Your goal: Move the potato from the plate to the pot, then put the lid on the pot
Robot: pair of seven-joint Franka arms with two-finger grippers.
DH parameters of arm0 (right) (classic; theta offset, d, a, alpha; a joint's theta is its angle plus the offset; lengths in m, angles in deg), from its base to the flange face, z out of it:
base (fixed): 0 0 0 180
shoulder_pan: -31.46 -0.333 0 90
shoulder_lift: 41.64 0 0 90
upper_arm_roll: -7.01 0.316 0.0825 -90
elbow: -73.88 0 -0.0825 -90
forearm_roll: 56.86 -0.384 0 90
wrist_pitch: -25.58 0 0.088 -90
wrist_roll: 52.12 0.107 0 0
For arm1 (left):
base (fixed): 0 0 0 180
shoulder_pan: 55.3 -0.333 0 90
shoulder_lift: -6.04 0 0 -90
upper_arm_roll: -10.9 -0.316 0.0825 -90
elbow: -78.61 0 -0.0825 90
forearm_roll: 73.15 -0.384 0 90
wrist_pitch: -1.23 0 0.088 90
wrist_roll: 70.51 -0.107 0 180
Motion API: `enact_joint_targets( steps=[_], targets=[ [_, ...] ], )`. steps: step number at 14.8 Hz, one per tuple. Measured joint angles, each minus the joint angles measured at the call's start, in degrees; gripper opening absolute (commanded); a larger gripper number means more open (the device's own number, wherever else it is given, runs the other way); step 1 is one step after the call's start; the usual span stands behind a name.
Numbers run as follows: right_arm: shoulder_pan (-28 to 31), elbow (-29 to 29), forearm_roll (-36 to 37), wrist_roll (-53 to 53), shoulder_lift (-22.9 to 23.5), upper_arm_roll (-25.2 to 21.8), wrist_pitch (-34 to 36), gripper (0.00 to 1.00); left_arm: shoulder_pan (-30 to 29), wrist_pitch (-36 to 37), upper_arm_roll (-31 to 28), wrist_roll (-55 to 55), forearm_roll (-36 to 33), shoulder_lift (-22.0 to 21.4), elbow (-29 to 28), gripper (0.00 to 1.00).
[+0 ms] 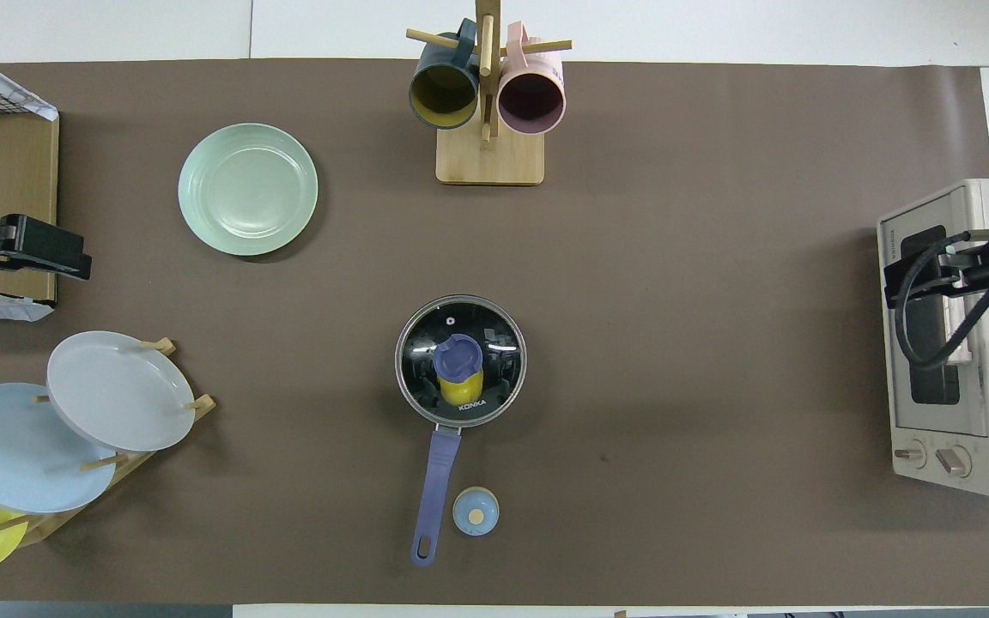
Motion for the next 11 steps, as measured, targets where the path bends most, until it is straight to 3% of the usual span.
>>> enact_joint_targets(
  steps=[11],
  targets=[
    [0.0,0.0,-2.5,0.0,0.0,-0.1,-2.3,1.00,0.0,0.0,0.0,0.0,0.0,0.0,0.0,1.00]
  ],
)
